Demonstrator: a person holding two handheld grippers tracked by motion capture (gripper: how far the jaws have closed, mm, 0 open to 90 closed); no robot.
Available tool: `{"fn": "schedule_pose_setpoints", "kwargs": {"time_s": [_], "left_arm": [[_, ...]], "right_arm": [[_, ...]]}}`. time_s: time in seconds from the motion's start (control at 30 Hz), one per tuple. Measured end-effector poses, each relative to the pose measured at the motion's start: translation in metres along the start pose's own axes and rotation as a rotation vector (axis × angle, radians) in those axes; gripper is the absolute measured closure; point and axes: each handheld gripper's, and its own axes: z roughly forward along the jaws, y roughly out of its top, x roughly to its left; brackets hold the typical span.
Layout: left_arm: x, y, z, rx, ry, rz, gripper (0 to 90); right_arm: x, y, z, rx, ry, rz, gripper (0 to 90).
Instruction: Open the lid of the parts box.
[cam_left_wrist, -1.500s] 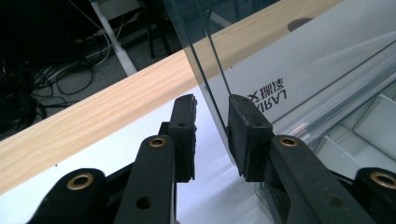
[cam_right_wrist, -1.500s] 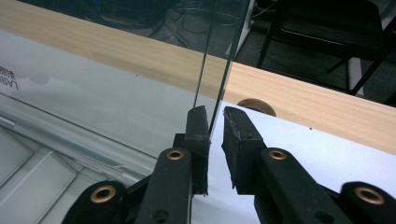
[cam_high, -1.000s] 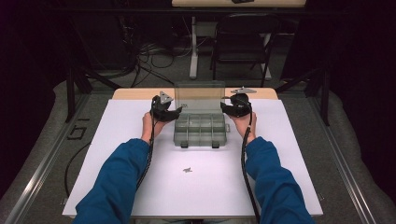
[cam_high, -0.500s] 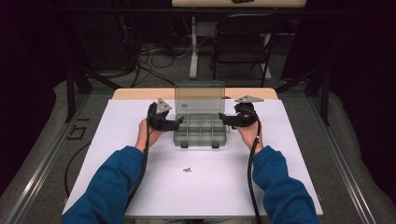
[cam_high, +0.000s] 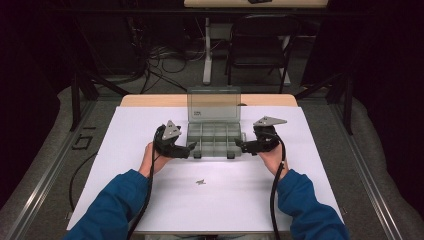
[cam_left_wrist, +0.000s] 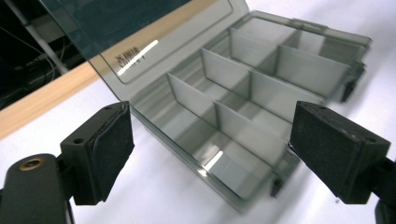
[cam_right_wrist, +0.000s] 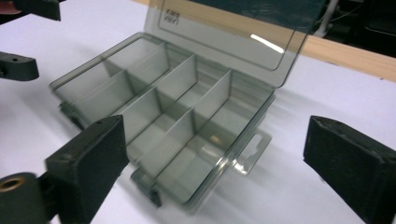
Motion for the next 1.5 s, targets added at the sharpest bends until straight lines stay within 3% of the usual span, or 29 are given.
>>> {"fn": "schedule_pose_setpoints", "kwargs": {"time_s": [0.07,0.3,0.6,1.0,1.13,1.27,1.5], "left_arm": [[-0.002,-0.003,-0.003,0.007,-0.005,0.0,11.5],[-0.008,-0.009,-0.012,0.008,-0.009,-0.004,9.5],[-0.021,-0.021,-0.026,0.012,-0.008,0.03,8.6],[-0.029,-0.027,-0.038,0.002,-0.043,0.029,7.6],[-0.035,-0.025,-0.039,0.007,-0.063,0.046,8.0],[-0.04,-0.022,-0.04,0.016,-0.083,0.064,8.0],[-0.045,-0.019,-0.039,0.045,-0.132,0.083,7.7]], "right_arm": [[0.003,-0.003,-0.004,0.001,0.007,-0.026,2.7],[0.013,-0.013,-0.021,-0.009,0.044,-0.033,0.2],[0.021,-0.024,-0.044,-0.046,0.1,-0.055,0.0],[0.028,-0.045,-0.061,-0.034,0.094,-0.027,0.0],[0.031,-0.052,-0.067,-0.03,0.098,-0.049,0.0],[0.033,-0.059,-0.074,-0.058,0.082,-0.076,0.0],[0.034,-0.06,-0.076,-0.069,0.082,-0.084,0.0]]}}
